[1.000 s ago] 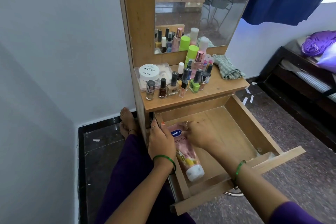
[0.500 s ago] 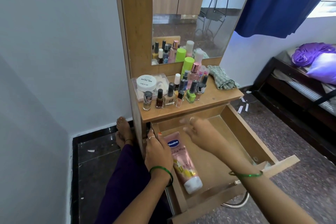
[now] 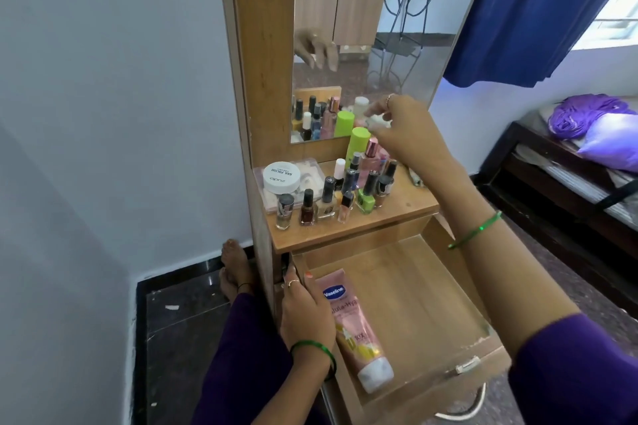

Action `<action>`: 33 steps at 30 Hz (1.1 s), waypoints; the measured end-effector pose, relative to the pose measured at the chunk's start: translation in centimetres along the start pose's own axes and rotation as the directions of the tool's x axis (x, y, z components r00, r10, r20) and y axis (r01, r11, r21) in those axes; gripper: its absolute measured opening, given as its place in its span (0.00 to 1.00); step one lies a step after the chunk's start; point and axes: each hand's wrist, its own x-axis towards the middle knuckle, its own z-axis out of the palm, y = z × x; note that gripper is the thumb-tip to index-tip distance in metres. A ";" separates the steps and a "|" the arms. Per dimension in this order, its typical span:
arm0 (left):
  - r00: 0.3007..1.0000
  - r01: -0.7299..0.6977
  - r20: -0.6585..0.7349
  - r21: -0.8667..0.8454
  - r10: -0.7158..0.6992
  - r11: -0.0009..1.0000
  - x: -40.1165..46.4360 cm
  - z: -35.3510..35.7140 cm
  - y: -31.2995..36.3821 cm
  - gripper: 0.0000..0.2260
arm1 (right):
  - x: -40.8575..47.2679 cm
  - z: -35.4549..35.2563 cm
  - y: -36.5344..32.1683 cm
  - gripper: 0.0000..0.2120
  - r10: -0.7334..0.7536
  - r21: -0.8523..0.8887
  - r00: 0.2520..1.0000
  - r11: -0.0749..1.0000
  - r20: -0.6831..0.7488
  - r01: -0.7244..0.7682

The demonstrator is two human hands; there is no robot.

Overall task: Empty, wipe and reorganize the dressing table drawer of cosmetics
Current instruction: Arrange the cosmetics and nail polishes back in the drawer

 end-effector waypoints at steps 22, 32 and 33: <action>0.998 0.054 0.029 -0.026 -0.053 0.998 0.5 0.6 -0.3 0.22 | 2.4 2.3 2.7 0.13 0.031 -0.250 0.939 0.966 0.344 0.060; 0.996 0.073 0.042 -0.018 -0.073 0.997 0.6 0.6 -0.3 0.20 | 1.1 -0.7 3.9 0.11 -0.059 -0.078 0.997 0.995 0.059 0.063; 0.997 0.071 0.042 -0.014 -0.071 0.997 0.6 0.6 -0.3 0.20 | 0.7 -1.3 3.7 0.10 -0.070 -0.053 0.997 0.996 0.011 0.071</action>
